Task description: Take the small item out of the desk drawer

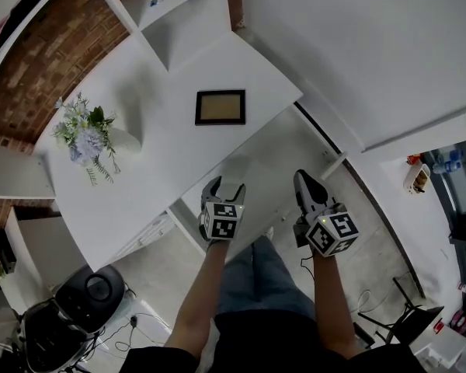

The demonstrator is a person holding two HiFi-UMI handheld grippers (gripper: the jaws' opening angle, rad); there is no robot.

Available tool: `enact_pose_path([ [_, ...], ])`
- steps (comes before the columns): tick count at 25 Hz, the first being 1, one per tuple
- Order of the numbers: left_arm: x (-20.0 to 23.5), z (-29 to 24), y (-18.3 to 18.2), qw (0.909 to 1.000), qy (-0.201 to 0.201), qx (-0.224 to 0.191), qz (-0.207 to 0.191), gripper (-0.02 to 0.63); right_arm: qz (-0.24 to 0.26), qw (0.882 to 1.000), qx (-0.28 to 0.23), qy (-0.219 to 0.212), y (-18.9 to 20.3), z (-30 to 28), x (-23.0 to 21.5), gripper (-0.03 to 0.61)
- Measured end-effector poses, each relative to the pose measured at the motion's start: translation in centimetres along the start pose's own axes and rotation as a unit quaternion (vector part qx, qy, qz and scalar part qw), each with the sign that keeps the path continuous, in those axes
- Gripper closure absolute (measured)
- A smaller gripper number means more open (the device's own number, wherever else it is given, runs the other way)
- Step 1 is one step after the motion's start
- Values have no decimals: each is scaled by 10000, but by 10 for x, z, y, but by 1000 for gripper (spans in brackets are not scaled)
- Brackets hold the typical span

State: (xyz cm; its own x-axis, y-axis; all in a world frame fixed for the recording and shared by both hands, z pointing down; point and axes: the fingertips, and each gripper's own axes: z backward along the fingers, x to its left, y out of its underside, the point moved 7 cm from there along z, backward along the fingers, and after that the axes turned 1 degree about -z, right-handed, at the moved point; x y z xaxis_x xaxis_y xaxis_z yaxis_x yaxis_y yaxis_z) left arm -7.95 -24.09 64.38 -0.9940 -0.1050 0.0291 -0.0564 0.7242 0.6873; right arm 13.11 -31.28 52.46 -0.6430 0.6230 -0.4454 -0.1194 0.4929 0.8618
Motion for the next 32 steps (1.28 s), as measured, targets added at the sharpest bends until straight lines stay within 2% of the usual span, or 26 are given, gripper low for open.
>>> enact_pose_path([
  [8, 10, -44, 21, 9935, -471, 576, 864, 317, -33, 9996, 251, -82, 11, -6, -6, 581],
  [13, 17, -66, 32, 9896, -502, 869, 1033, 304, -119, 9991, 387, -89, 17, -10, -14, 581],
  [17, 25, -77, 36, 9862, -482, 905, 1303, 304, -172, 9988, 451, -99, 21, -12, -19, 581],
  [26, 24, -85, 39, 9901, -199, 1024, 944, 315, -221, 9985, 499, -13, 25, -10, -22, 581],
  [29, 21, -83, 34, 9925, -67, 895, 824, 319, -225, 9987, 463, 32, 25, -7, -23, 581],
  [32, 12, -74, 22, 9956, 181, 590, 709, 321, -230, 9989, 395, 102, 23, -4, -24, 581],
])
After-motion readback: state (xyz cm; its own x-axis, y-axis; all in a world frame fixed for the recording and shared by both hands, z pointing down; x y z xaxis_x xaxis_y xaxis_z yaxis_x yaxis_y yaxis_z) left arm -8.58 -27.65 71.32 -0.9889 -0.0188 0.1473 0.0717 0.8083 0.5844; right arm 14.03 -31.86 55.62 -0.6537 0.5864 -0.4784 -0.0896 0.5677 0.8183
